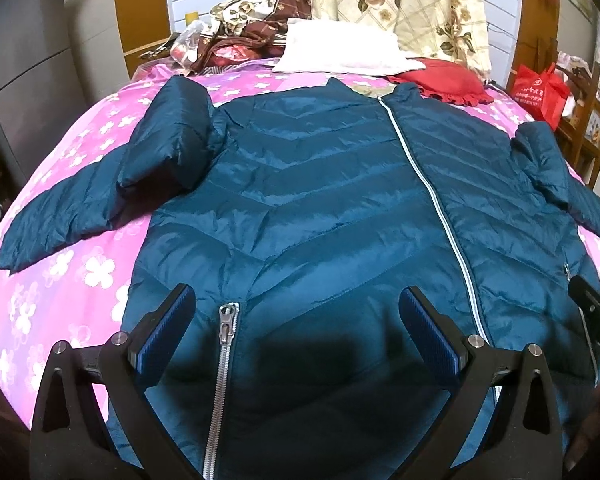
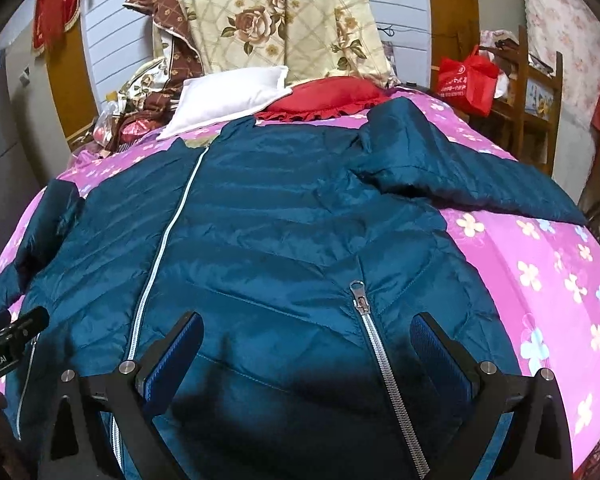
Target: Fold large clothes
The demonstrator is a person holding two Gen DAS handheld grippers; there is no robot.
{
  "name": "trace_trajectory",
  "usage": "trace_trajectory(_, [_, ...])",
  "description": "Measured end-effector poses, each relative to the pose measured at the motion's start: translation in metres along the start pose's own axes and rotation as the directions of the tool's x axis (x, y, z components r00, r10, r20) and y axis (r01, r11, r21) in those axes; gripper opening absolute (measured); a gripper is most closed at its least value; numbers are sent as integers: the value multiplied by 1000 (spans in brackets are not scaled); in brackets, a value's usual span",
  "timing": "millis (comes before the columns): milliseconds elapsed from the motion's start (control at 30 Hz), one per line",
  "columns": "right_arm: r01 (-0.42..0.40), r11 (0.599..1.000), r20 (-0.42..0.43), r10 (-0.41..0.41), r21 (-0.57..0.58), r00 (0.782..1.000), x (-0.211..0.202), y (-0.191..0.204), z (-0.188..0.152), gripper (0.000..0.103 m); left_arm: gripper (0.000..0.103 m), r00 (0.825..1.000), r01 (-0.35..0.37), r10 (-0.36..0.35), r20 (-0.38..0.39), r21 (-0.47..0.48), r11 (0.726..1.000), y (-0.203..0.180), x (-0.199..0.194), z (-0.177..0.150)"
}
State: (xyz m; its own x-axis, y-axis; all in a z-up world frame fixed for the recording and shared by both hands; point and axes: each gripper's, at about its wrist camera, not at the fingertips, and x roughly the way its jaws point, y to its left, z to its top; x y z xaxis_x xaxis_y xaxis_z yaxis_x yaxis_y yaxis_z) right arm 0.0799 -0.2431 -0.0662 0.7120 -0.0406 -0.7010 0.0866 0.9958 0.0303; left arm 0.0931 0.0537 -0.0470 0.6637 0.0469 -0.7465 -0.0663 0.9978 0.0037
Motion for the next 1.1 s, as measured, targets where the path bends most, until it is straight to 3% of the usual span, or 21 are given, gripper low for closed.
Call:
trace_trajectory(500, [-18,1000,10,18,-16,1000,-3,6,-1,103,102,1000,16,-16,-3,0,1000,-5,-1,-1])
trace_trajectory(1000, [-22,999,77,26,-43,997,-16,12,2,103,102,999,4,-5,31,31,1000,-14,-7,-1])
trace_trajectory(1100, [-16,998,117,24,-63,993,-26,17,4,103,102,999,30,-31,20,28,999,-13,-7,-1])
